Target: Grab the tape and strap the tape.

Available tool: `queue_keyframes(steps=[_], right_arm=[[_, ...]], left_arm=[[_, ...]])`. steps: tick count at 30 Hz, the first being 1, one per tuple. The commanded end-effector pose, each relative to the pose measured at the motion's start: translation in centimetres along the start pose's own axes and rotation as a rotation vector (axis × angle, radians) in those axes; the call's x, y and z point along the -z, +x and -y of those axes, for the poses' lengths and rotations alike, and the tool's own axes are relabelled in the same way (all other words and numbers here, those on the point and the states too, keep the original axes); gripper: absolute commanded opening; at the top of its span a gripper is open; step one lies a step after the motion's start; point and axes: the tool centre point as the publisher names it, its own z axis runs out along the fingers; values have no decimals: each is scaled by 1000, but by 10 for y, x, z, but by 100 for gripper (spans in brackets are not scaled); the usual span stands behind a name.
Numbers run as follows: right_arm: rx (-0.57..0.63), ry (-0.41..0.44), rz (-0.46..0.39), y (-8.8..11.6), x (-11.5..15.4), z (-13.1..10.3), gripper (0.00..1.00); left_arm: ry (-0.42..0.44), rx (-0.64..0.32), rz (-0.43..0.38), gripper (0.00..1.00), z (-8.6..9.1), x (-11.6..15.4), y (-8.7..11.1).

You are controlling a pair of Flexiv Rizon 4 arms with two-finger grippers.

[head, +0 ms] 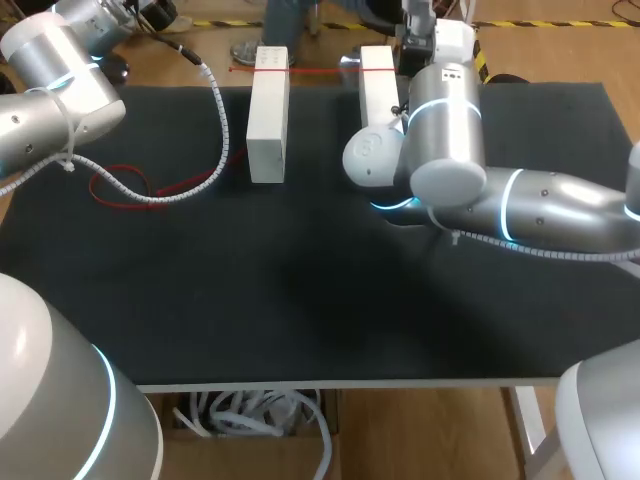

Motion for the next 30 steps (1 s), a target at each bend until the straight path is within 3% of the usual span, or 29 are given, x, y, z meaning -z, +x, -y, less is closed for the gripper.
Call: queue_keyframes(steps=[1,8,9,11,30], right_arm=[[4,5,7,4,3,-2,30],[10,1,6,4,4,-2,30],[10,-1,4,4,4,-2,25],[13,-7,1,4,4,-3,0],[18,-14,-14,8,10,-3,0]], left_arm=[[0,-2,5,0,0,0,1],[0,-2,5,0,0,0,1],[0,-2,5,0,0,0,1],[0,-2,5,0,0,0,1],[0,-2,5,0,0,0,1]])
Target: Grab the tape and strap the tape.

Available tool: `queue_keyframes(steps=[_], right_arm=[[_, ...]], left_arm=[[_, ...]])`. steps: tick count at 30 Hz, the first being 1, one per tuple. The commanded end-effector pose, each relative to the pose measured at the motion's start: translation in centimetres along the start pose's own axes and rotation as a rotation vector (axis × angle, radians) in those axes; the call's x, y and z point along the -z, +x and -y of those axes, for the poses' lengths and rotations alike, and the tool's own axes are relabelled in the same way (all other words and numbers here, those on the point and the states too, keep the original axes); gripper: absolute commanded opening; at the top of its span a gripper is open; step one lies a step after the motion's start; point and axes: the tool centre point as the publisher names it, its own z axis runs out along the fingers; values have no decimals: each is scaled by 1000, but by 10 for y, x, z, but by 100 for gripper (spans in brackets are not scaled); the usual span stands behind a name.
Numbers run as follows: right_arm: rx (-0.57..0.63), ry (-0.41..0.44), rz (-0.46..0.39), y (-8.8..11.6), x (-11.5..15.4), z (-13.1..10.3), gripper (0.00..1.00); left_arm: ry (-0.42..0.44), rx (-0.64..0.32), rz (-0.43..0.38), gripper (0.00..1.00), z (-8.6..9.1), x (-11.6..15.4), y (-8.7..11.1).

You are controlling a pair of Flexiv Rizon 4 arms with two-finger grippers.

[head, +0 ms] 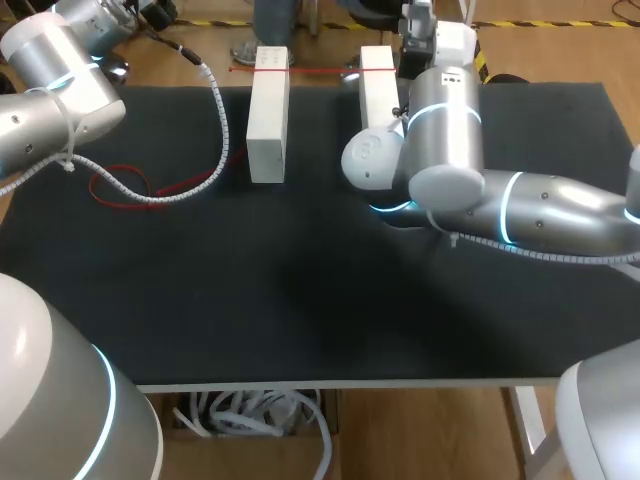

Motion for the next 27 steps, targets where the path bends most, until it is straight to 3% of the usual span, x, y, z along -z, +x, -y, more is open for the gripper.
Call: queue_keyframes(steps=[1,5,13,17,19,20,27], right_arm=[[24,-4,1,2,3,-2,0],[100,-17,-12,2,5,-8,0],[380,-28,-30,1,5,-17,0],[490,-8,14,2,3,-18,0],[512,0,9,3,2,-19,0],[530,10,50,3,2,-18,0],[537,19,43,6,1,-17,0]], left_arm=[[0,-2,5,0,0,0,1],[0,-2,5,0,0,0,1],[0,-2,5,0,0,0,1],[0,-2,5,0,0,0,1],[0,-2,5,0,0,0,1],[0,-2,5,0,0,0,1],[0,-2,5,0,0,0,1]])
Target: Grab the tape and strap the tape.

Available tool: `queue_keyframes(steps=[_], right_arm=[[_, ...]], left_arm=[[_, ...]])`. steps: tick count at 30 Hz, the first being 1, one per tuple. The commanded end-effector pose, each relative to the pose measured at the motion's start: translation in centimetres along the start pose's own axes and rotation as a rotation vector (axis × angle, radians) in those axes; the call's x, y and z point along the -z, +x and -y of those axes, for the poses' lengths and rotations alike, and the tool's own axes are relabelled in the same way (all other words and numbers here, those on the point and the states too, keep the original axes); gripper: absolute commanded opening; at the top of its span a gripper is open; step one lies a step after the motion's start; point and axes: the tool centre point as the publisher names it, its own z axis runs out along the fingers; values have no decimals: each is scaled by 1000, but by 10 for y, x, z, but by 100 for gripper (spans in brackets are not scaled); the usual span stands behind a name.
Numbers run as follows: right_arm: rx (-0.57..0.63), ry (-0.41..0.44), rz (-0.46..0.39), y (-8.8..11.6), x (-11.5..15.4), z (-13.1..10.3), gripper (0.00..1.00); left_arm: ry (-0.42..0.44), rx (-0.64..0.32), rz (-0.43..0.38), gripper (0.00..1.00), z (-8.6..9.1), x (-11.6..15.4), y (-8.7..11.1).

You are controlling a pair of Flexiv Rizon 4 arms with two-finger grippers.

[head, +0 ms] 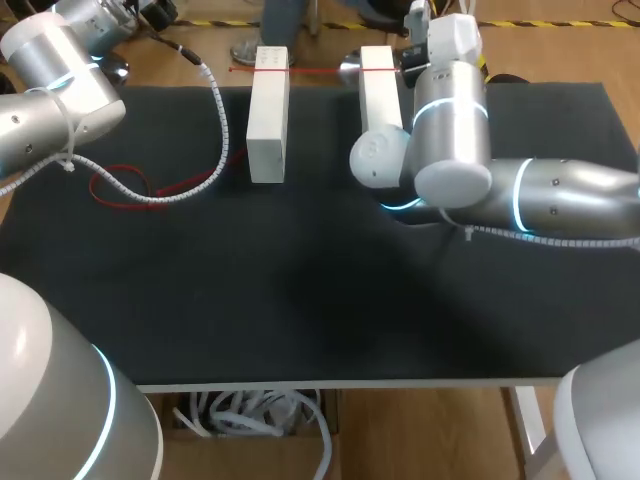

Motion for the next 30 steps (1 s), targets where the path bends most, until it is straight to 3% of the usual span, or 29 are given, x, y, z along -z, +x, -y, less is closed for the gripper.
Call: queue_keyframes(steps=[1,17,23,30], right_arm=[[21,31,37,7,3,-9,0],[3,41,26,6,4,-9,0],[3,53,21,4,8,-8,0],[-5,63,31,0,11,-8,0]], left_arm=[[0,-1,5,0,0,0,1],[0,-1,5,0,0,0,1],[-177,-151,-9,0,3,-2,1],[-481,-333,-51,0,3,4,0]])
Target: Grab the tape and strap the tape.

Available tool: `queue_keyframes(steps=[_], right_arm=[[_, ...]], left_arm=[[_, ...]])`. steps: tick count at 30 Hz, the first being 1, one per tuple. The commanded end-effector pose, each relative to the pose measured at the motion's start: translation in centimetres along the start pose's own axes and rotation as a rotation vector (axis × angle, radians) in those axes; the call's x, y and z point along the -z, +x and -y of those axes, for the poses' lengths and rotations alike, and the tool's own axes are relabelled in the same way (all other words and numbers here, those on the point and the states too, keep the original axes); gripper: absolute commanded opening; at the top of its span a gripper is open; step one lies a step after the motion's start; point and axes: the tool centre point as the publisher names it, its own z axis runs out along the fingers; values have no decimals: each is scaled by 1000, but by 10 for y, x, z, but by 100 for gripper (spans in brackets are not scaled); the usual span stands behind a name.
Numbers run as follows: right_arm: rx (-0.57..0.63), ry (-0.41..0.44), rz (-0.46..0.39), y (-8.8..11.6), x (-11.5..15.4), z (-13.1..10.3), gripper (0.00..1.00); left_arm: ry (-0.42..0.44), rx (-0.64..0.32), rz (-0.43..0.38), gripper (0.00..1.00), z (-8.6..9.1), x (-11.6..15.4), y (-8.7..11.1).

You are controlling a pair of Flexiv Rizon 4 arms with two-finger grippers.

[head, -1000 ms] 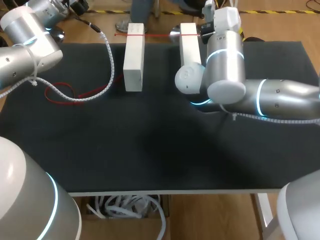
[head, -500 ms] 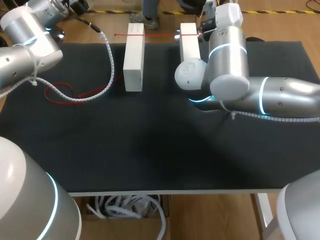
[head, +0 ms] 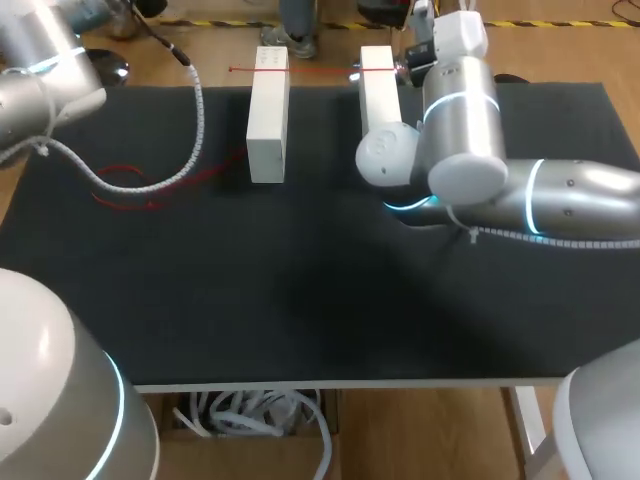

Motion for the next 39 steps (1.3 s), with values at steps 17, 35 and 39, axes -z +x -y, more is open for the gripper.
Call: queue_keyframes(steps=[17,35,39], right_arm=[[-83,24,-19,2,2,-3,0],[-83,24,-19,2,2,-3,0],[-83,24,-19,2,2,-3,0]], left_arm=[[-625,-260,-90,0,9,6,7],[-1176,-323,-307,0,1,-4,9],[-1260,-300,-359,0,-5,-5,12]])
